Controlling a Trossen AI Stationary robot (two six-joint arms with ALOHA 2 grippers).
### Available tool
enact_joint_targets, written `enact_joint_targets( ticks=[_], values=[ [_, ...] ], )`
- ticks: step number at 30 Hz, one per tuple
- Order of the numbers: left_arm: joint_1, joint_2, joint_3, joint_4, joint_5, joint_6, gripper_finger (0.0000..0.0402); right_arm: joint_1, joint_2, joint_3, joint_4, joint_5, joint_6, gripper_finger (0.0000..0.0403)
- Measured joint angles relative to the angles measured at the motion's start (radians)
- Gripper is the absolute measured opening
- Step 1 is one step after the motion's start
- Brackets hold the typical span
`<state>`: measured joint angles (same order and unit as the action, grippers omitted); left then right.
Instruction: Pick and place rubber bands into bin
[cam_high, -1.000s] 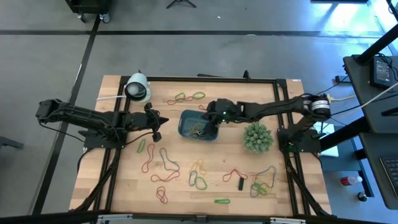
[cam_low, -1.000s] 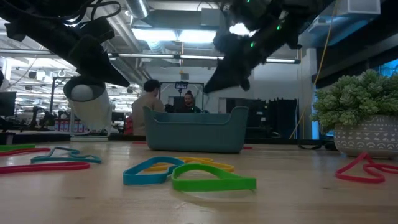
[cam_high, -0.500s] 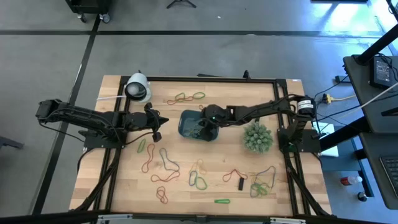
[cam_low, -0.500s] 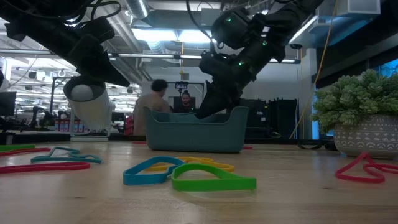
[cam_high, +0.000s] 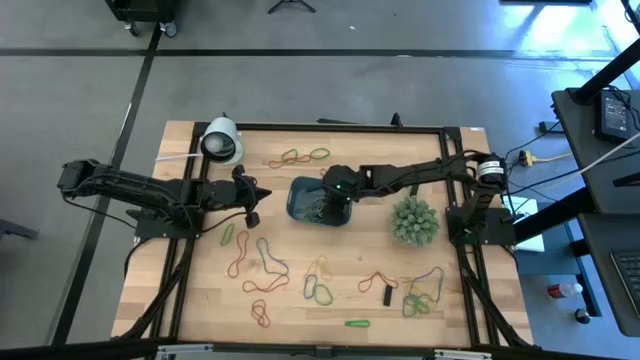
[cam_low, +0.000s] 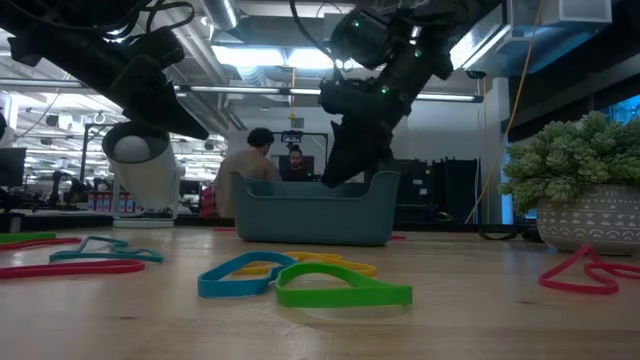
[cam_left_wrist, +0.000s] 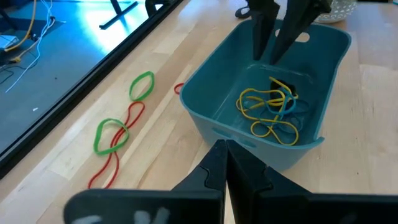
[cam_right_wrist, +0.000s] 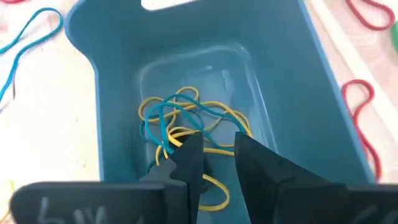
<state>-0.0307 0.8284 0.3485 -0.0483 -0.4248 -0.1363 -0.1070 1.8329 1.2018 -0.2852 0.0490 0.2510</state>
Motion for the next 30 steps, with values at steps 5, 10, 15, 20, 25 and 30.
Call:
enact_joint_targets(
  ticks=[5,10,15,20,25,30],
  values=[
    [0.0,0.0,0.0,0.0,0.0,-0.011,0.0002,0.0,-0.036,0.061,-0.145,-0.001,-0.056,0.01],
    [0.0,0.0,0.0,0.0,0.0,-0.025,0.0002,0.0,-0.153,0.002,-0.14,-0.002,-0.078,0.01],
    [0.0,0.0,0.0,0.0,0.0,-0.026,0.0002,0.0,-0.343,-0.167,-0.076,0.0,-0.048,0.0098],
    [0.0,0.0,0.0,0.0,0.0,-0.041,0.0003,0.013,-0.553,-0.395,0.077,0.001,-0.028,0.0088],
    [0.0,0.006,0.0,-0.013,0.015,-0.061,0.0001,0.02,-0.718,-0.644,0.306,0.001,-0.05,0.0084],
    [0.0,0.009,0.0,-0.016,0.031,-0.06,0.0004,0.019,-0.799,-0.84,0.514,0.001,-0.05,0.0084]
  ],
)
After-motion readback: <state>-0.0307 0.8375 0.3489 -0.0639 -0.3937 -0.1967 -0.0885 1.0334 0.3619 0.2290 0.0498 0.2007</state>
